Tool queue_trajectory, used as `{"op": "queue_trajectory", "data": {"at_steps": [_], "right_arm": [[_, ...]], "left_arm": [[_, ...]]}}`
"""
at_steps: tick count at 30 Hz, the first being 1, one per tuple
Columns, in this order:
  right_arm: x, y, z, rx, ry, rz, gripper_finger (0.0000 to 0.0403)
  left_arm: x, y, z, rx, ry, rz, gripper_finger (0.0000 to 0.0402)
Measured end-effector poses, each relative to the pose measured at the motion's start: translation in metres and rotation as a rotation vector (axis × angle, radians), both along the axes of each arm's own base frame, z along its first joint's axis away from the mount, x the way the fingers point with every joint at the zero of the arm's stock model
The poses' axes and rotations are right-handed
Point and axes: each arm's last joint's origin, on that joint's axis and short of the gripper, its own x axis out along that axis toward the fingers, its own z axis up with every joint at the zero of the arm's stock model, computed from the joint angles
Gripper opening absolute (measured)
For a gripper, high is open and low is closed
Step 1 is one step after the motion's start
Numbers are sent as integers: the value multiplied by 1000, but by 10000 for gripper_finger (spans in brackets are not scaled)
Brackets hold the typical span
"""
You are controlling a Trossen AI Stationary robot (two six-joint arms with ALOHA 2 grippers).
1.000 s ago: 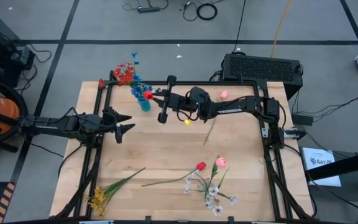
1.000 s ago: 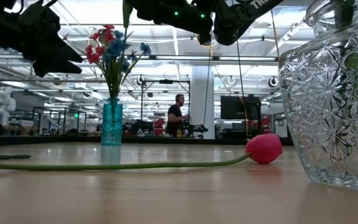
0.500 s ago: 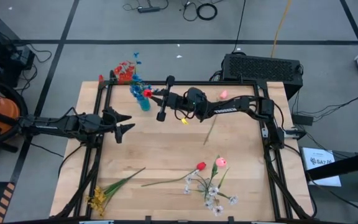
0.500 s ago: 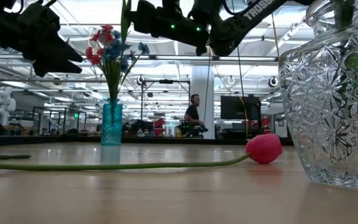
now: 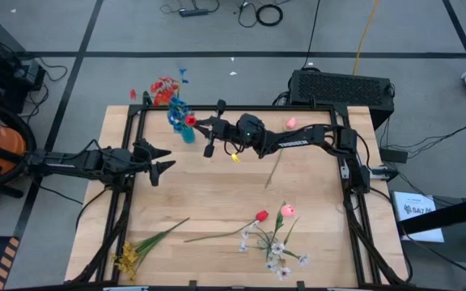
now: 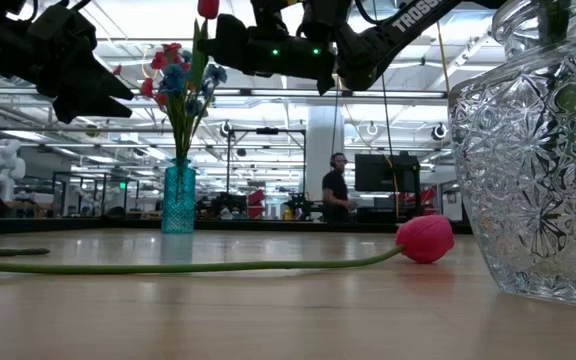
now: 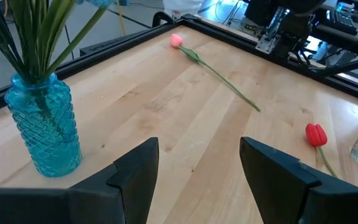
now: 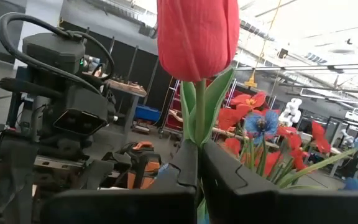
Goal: Sort flowers into vase by color
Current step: Put the top red flower into the blue vase
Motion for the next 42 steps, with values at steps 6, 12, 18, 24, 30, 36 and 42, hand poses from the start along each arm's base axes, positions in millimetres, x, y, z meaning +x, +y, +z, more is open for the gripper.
{"op": "queue_trajectory", "data": {"at_steps": [6,12,18,24,30,36,42], "right_arm": [[2,-2,9,-16,-23,-4,0],[9,-5,10,-23,111,10,0],[11,-6,5,9,122,15,0],[20,-9,-25,81,162,25,0],[23,-11,-37,97,159,21,0],[21,-17,-34,106,128,7,0],[19,-26,-34,177,109,-2,0]], "left_arm": [[0,0,0,4,-1,10,231],[0,1,0,9,-2,21,231],[0,1,0,9,-2,21,231],[0,1,1,17,-4,25,231],[0,1,1,25,-5,22,231],[0,1,1,26,-4,22,231],[0,1,1,28,0,22,231]]}}
